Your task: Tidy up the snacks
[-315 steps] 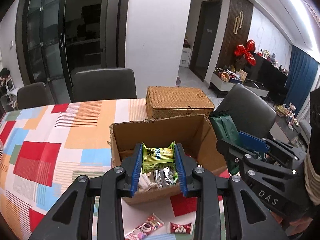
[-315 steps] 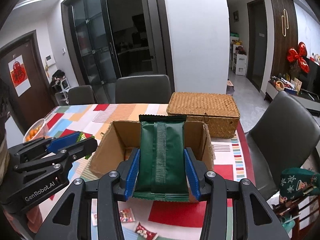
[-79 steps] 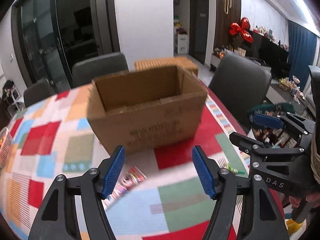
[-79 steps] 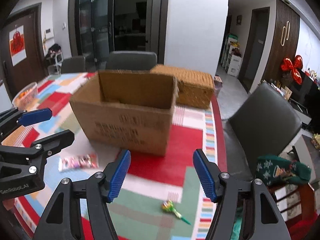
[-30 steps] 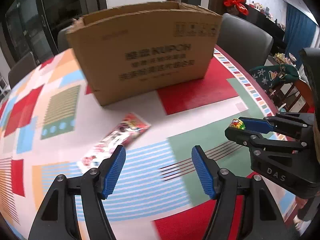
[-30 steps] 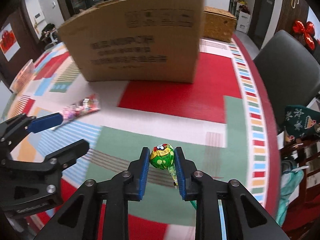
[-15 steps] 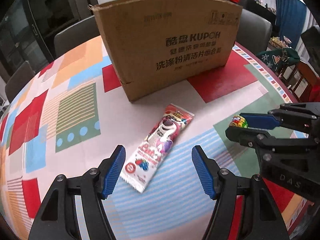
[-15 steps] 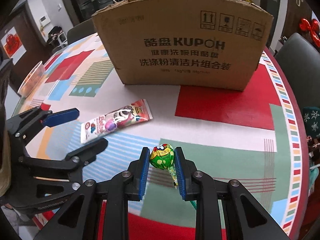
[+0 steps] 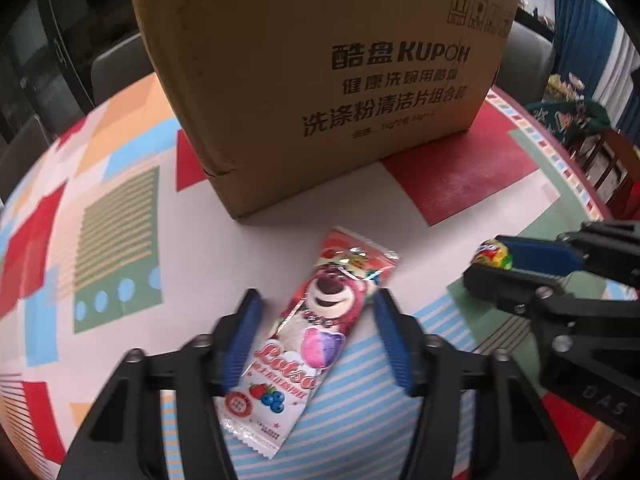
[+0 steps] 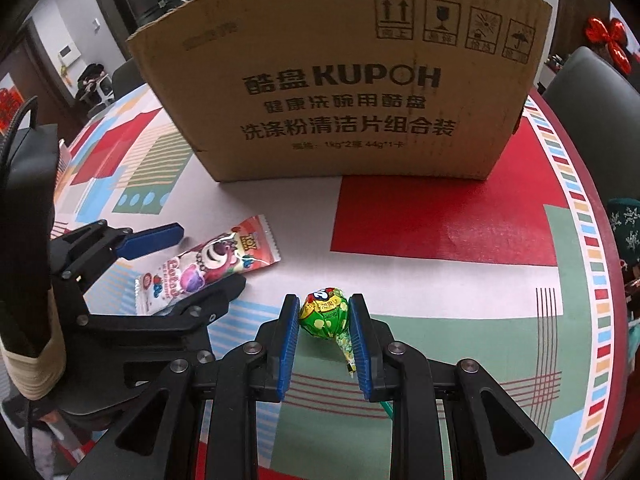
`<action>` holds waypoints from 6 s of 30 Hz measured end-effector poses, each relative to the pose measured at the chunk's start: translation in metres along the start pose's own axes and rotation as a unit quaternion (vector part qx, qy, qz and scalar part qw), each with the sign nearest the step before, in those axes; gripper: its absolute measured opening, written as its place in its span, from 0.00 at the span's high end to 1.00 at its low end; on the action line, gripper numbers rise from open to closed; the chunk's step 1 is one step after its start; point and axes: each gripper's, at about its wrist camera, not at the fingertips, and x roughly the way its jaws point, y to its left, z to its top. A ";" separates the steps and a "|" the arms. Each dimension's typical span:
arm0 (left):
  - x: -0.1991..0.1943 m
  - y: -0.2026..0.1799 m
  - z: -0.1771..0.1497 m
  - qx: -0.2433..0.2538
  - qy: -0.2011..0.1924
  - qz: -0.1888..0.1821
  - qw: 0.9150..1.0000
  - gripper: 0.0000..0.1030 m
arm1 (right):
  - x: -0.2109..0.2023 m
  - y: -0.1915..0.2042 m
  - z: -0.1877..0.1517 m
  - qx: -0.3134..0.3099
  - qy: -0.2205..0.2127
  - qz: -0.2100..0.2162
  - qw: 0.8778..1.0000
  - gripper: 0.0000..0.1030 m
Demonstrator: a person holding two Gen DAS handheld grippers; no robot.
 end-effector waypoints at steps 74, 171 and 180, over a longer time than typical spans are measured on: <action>-0.217 -0.008 0.074 -0.106 -0.214 0.019 0.971 0.73 | -0.205 -0.003 0.069 -0.036 -0.217 -0.012 0.975 0.74; -0.285 -0.052 -0.061 -0.116 -0.260 0.126 0.950 0.00 | -0.276 0.013 -0.071 -0.038 -0.301 -0.099 0.948 0.16; -0.285 -0.052 -0.061 -0.119 -0.260 0.128 0.950 0.00 | -0.274 0.012 -0.071 -0.037 -0.298 -0.101 0.949 0.16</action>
